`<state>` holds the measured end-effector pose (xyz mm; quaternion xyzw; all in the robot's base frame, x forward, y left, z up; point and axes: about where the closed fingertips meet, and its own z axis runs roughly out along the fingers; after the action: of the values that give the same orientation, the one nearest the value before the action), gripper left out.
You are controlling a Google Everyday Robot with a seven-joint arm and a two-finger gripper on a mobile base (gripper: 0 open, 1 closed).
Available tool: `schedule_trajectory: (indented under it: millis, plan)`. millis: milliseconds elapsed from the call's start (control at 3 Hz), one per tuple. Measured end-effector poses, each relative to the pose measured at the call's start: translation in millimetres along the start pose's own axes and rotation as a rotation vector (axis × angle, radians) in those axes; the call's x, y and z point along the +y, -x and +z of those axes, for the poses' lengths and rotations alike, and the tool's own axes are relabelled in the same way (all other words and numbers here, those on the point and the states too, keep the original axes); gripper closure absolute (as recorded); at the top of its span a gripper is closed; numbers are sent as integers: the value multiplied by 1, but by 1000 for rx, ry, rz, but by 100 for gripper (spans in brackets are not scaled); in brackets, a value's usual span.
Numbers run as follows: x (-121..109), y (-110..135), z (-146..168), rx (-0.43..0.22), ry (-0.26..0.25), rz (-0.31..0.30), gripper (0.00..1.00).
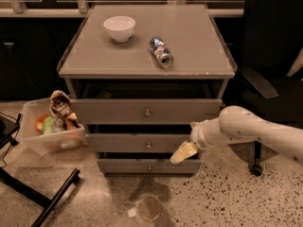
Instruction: Open middle drawer
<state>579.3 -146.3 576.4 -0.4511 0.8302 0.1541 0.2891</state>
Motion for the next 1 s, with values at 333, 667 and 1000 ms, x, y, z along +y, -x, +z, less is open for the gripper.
schedule_trajectory:
  millis: [333, 667, 1000]
  plan:
    - [-16, -13, 33, 97, 6, 4, 0]
    - [-27, -18, 65, 154, 20, 0, 0]
    - [-34, -20, 97, 219, 23, -17, 0]
